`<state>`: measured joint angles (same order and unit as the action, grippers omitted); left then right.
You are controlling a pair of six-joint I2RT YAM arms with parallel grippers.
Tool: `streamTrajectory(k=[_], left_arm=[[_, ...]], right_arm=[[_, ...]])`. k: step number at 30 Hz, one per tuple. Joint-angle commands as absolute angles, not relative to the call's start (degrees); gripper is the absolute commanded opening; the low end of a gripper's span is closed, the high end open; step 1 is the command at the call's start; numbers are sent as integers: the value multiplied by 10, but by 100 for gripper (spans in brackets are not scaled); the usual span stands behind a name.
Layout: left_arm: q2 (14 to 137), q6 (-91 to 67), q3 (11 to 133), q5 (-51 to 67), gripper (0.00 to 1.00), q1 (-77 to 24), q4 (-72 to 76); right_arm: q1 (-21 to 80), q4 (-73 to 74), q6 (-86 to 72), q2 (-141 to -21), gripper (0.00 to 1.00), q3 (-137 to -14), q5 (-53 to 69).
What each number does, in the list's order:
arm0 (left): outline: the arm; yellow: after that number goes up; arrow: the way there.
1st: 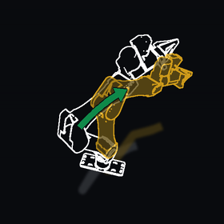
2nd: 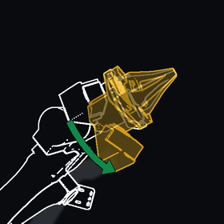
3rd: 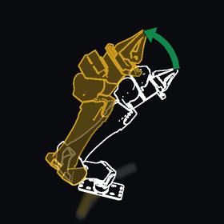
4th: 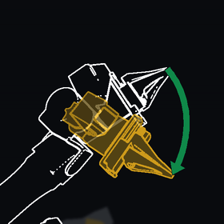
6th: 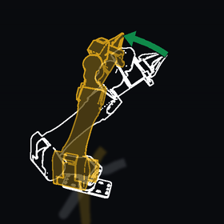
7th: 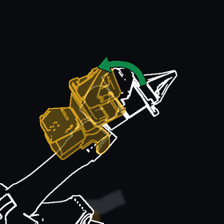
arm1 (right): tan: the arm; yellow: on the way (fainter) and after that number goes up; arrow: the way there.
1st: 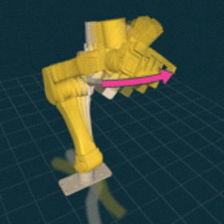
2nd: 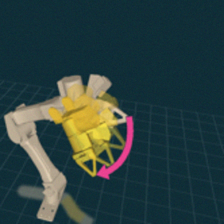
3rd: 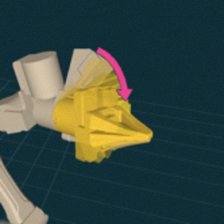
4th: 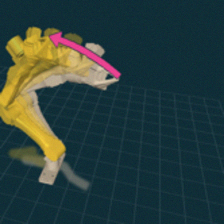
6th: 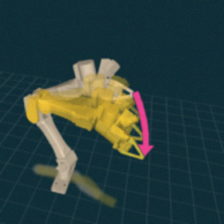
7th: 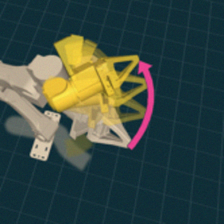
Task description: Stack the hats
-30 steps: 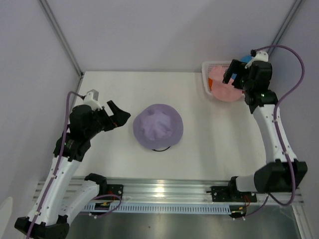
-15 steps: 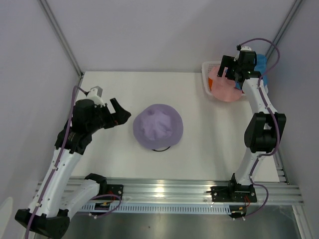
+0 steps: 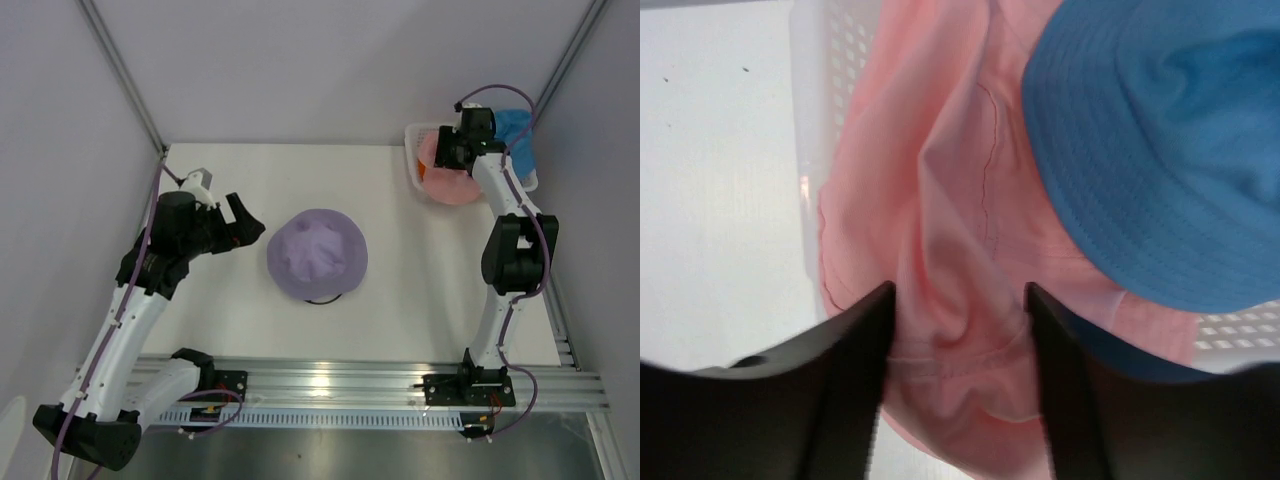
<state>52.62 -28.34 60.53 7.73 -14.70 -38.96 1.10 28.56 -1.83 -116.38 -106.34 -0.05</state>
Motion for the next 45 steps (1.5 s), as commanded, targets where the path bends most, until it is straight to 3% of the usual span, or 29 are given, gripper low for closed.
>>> streamTrajectory(k=[1, 3, 6, 14, 26, 36, 45], left_arm=[[526, -271, 632, 84, 99, -142, -388], [522, -271, 630, 82, 99, -142, -391], [519, -273, 629, 82, 100, -142, -391], [508, -281, 622, 97, 100, -142, -378], [483, -272, 621, 112, 100, -142, -365], [460, -294, 607, 143, 99, -142, -356], [375, -313, 575, 110, 99, -142, -384]], right_arm=[[18, 272, -18, -1143, 53, -1056, -7], [18, 267, -20, -1138, 22, -1057, -7], [18, 269, -26, -1129, 0, -1077, -7], [27, 297, -18, -1057, 0, -1163, 73], [57, 194, -139, -919, 0, -1134, 388], [272, 162, -112, -819, 0, -1019, 375], [379, 136, -130, -755, 0, -900, 381]])
